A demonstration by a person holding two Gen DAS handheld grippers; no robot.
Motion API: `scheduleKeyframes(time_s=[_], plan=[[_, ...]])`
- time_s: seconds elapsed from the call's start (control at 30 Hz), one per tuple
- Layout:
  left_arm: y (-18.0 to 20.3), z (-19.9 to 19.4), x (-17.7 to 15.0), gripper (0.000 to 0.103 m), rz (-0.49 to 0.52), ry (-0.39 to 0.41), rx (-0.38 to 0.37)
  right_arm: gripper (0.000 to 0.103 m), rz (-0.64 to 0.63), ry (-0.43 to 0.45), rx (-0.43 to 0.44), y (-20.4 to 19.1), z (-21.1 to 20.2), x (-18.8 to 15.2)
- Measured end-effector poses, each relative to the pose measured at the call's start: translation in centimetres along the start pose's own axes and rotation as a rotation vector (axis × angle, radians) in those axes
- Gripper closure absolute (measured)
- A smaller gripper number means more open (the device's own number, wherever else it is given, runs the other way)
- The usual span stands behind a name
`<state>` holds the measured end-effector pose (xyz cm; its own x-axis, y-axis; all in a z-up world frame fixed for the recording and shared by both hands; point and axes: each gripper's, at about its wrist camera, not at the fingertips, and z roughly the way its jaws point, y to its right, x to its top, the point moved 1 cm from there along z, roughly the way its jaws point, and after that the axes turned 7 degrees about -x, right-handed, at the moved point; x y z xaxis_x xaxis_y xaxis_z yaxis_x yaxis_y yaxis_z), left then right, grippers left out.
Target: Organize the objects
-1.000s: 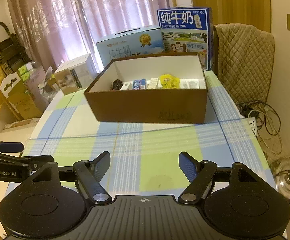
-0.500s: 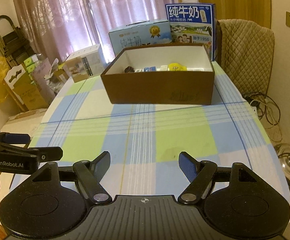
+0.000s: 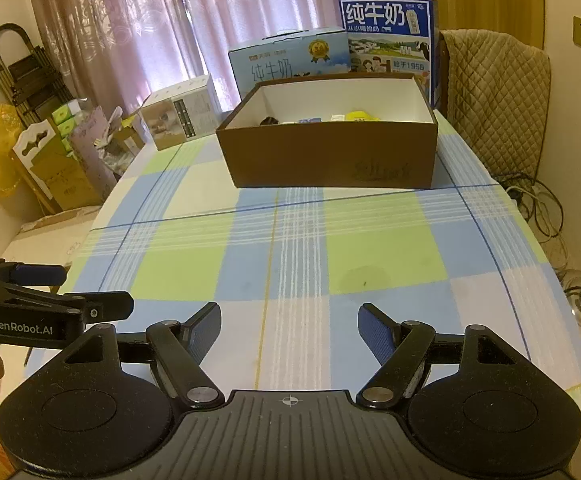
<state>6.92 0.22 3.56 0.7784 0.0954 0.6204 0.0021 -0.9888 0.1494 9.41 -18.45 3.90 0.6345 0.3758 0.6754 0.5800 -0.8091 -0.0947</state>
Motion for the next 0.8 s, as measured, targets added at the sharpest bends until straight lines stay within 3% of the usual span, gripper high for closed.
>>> scheduleKeyframes(time_s=[0.8], plan=[[-0.66,0.52,-0.08,0.001,-0.016,-0.006,-0.012,0.03,-0.003,-0.024,-0.013,-0.44,0.83,0.06]])
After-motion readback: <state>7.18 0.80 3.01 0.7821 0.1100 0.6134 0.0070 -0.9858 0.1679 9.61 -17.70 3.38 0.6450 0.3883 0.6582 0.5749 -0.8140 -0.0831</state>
